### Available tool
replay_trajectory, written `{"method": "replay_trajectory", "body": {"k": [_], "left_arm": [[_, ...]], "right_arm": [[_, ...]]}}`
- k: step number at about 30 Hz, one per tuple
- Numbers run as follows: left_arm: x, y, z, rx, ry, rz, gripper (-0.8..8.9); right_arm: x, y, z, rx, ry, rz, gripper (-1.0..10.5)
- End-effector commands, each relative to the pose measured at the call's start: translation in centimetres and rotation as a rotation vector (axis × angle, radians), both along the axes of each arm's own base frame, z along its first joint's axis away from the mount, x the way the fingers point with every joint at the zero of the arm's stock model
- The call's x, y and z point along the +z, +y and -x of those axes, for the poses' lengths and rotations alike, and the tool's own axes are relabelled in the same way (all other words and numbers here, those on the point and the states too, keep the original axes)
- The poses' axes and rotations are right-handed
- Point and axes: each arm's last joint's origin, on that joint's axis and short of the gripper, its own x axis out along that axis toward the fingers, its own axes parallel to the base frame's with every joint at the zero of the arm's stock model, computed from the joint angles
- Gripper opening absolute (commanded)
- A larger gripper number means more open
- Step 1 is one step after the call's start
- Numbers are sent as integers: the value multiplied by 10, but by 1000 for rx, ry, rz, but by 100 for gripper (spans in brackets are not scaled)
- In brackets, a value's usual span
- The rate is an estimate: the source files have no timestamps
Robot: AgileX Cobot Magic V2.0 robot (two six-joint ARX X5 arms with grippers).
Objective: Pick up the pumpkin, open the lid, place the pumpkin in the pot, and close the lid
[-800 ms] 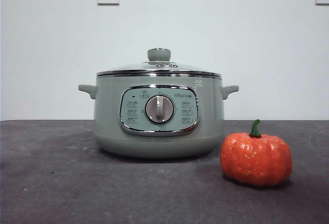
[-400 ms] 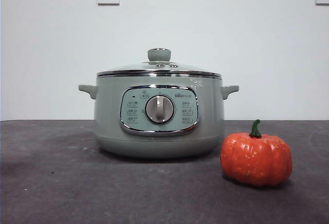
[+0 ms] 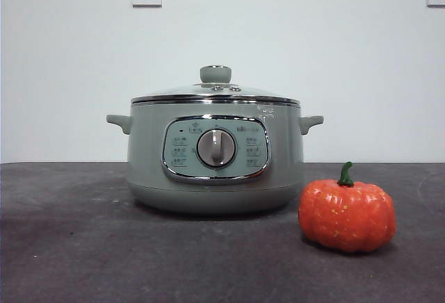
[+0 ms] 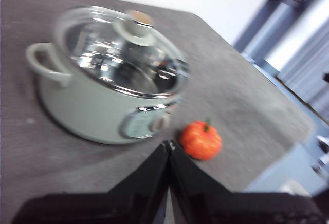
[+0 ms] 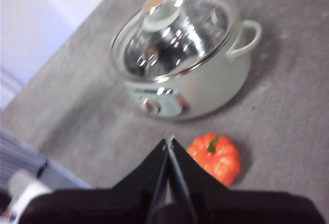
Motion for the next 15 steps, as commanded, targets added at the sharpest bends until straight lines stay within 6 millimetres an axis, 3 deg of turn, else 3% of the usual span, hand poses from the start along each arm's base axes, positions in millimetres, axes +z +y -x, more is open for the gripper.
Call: {"method": "replay_trajectory", "body": {"k": [1,12,14,15], "left_arm": [[10,-1,2,-64,-35,-43,-8],[29,-1,13,-92,-14,-89,7],[29,-1,13,-91,-9,-88,126],[29,-1,13,-89,-6,-85,261]], "right_arm": [[13,1,4,68,-15,78,-12],[21,0,11,112,46,132,10],[21,0,11,112,47,131,24],[21,0,11,112,47,131,94]]}}
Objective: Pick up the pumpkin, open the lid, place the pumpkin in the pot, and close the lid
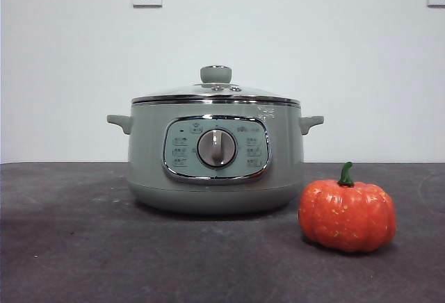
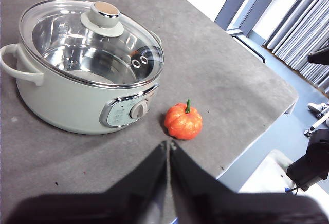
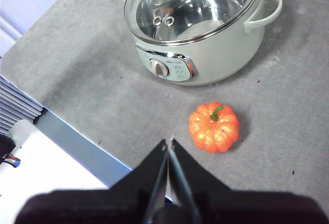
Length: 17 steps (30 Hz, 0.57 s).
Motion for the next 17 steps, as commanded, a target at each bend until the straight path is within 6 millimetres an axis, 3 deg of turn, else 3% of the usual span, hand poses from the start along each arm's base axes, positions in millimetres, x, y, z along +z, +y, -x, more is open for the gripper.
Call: {"method": "replay_trajectory", "body": {"k": [1,3,4,5,17], "left_arm": [[1,0,0,0,-6,-4,427],[1,0,0,8,7,7,691],[1,0,0,9,11,8,747],[0,0,0,9,12,8,753],[0,0,1,8,13,8,752]], "right_arm": [[0,0,0,8,-10,5,214],[0,0,0,7,-9,4,516],[0,0,0,4,-6,1,650],[0,0,0,-2,1,-4,705],[-5,8,-17,41,84,4,691]]}}
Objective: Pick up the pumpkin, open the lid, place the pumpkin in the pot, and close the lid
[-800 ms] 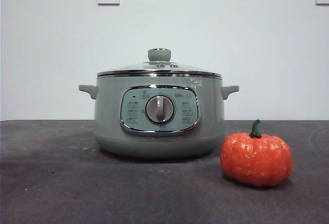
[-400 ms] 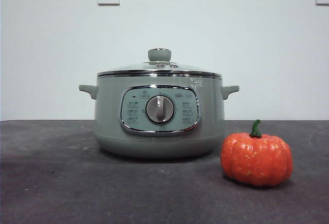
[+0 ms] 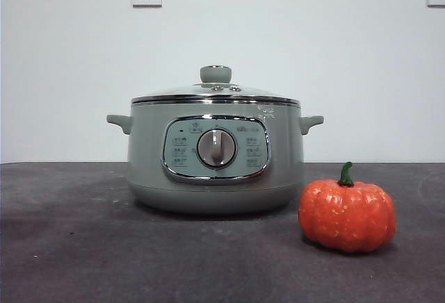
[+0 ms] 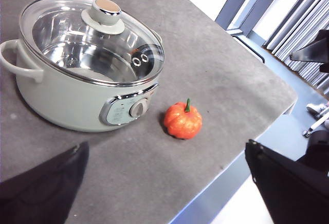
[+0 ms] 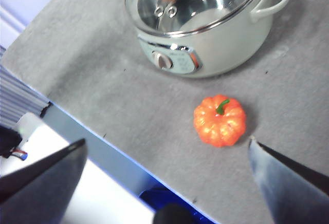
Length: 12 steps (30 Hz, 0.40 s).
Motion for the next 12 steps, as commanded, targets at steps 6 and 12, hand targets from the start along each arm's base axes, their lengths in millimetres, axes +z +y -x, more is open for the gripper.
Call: {"method": "replay_trajectory", "body": {"k": [6,12], "left_arm": [[1,0,0,6,6,8,752],[1,0,0,6,2,8,752]], "right_arm": [[-13,13,-32,12,115,102,692],[-31,33,-64,54,202,193,692]]}}
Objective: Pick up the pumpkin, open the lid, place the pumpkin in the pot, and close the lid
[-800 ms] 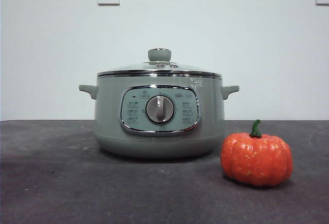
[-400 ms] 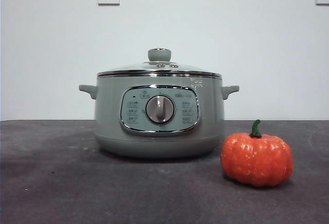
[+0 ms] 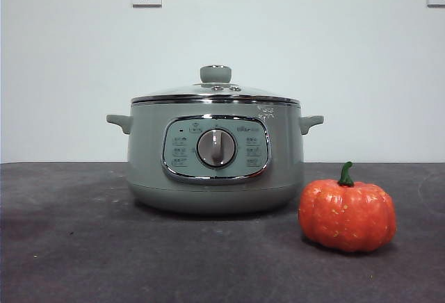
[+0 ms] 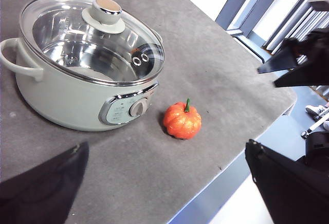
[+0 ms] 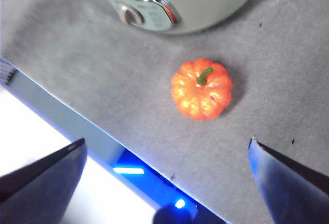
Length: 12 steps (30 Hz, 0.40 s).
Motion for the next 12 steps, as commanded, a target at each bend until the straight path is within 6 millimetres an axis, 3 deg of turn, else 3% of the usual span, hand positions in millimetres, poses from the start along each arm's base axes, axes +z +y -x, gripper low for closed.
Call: {"method": "replay_trajectory", "body": {"k": [1,12], "left_arm": [[1,0,0,3,-7,4,752],[3,0,-1,4,-22,3,752]], "right_arm": [[-8,12,-15,29,22,32,692],[-56,60,-63,87,111,216,692]]}}
